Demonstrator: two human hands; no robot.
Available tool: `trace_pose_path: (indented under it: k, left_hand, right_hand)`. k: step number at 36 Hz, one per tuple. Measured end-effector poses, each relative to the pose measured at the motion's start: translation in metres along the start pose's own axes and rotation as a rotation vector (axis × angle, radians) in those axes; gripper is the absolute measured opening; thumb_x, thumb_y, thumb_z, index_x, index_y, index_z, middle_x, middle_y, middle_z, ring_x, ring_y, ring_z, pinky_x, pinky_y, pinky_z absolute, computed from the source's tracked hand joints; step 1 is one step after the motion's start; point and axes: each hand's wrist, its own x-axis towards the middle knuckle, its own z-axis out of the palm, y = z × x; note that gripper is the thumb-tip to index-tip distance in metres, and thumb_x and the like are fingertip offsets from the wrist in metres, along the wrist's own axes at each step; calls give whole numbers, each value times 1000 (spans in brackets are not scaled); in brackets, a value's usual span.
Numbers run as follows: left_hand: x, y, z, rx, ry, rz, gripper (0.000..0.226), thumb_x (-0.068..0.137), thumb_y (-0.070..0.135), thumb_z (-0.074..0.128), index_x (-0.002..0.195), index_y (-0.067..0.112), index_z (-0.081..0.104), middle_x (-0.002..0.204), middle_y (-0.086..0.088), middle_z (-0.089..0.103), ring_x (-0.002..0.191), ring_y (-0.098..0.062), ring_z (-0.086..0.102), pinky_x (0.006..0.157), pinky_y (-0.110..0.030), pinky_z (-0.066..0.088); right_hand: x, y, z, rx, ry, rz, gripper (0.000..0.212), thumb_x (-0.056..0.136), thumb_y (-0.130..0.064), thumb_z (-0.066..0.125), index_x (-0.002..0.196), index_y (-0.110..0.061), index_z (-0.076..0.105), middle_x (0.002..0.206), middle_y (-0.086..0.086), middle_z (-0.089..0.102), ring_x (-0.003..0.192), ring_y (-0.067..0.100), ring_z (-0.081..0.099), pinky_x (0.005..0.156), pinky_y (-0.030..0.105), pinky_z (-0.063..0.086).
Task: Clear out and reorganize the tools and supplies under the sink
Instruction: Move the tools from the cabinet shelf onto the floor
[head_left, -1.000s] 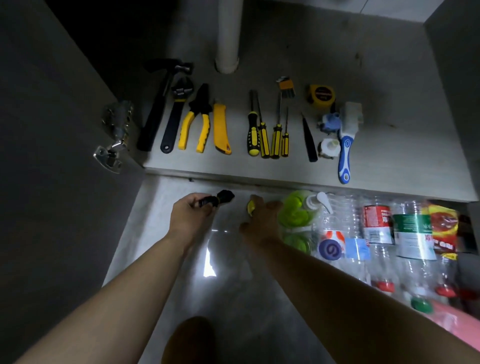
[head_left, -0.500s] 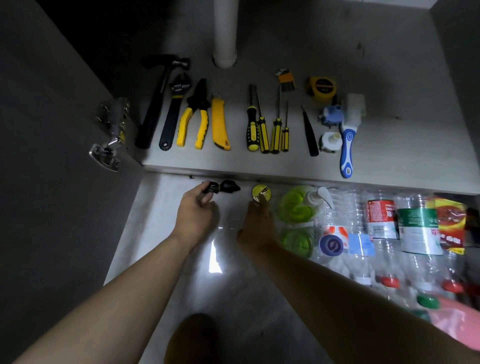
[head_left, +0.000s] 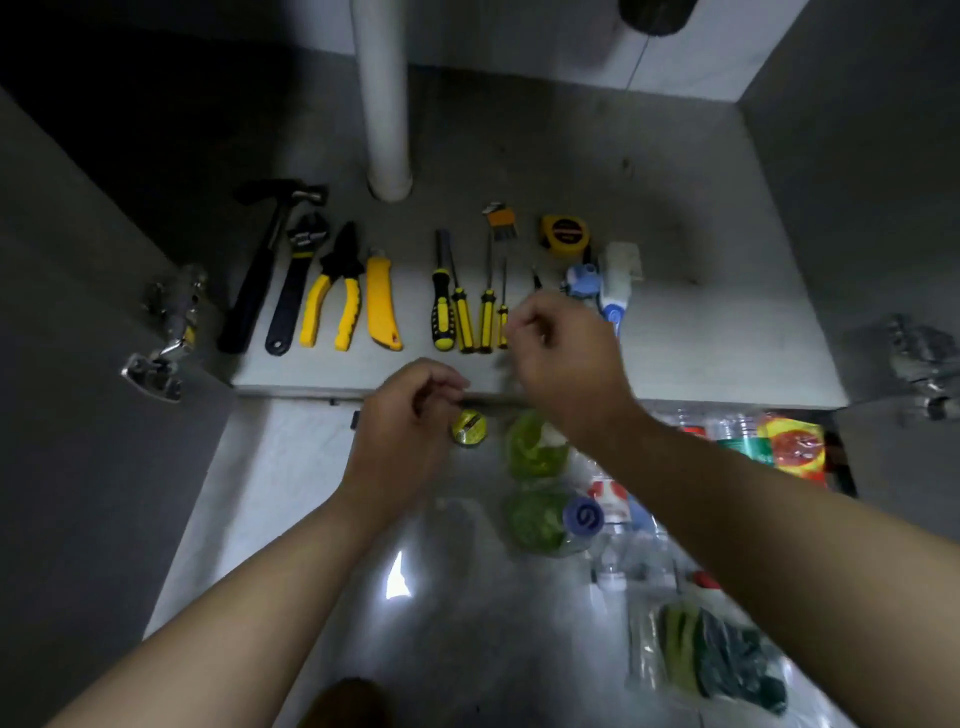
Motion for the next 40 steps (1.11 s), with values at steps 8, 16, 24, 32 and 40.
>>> trace_pose_path:
  k: [8,16,24,32,40]
  left_hand:
    - [45,37,27,13,-106,106,31,98,-1,52,97,24,70,93,6,70,88,-3,66,76,-15,52]
    - [61,42,49,330,-278,221,30,96,3,56,120,16,68,119,1,59,112,-13,55,97,-26,46]
    - [54,34,60,115,-205,122,28,96,-3,55,112,14,71,113,0,67,105,-7,64,94,-30,54]
    - [49,43,54,-172,-136,-89,20,100,6,60,115,11,71,101,-5,76,94,-13,73,87,-26,59]
    - [26,57,19,-533,-242,-241,28,103,20,58,125,4,64,103,-6,77,93,-15,74,78,-27,60]
  right_hand:
    - [42,90,-56,-301,94,469,13,90,-19,62,98,-15,53,115,15,62,86,24,49,76,26,35]
    - [50,114,-48,-395,-39,554,46,82,-36,77,112,-8,56,111,14,63,100,31,61,75,33,44]
    - [54,114,-50,-361,-8,600,34,78,-43,80,89,-12,69,85,7,70,76,23,66,58,29,46]
    - [27,82,-63,103,97,492,18,81,-25,78,82,-10,70,71,6,73,62,18,65,60,36,54]
    - [-4,15,-29,34,-266,189,17,77,-21,80,77,-17,63,59,-6,66,50,7,61,52,25,52]
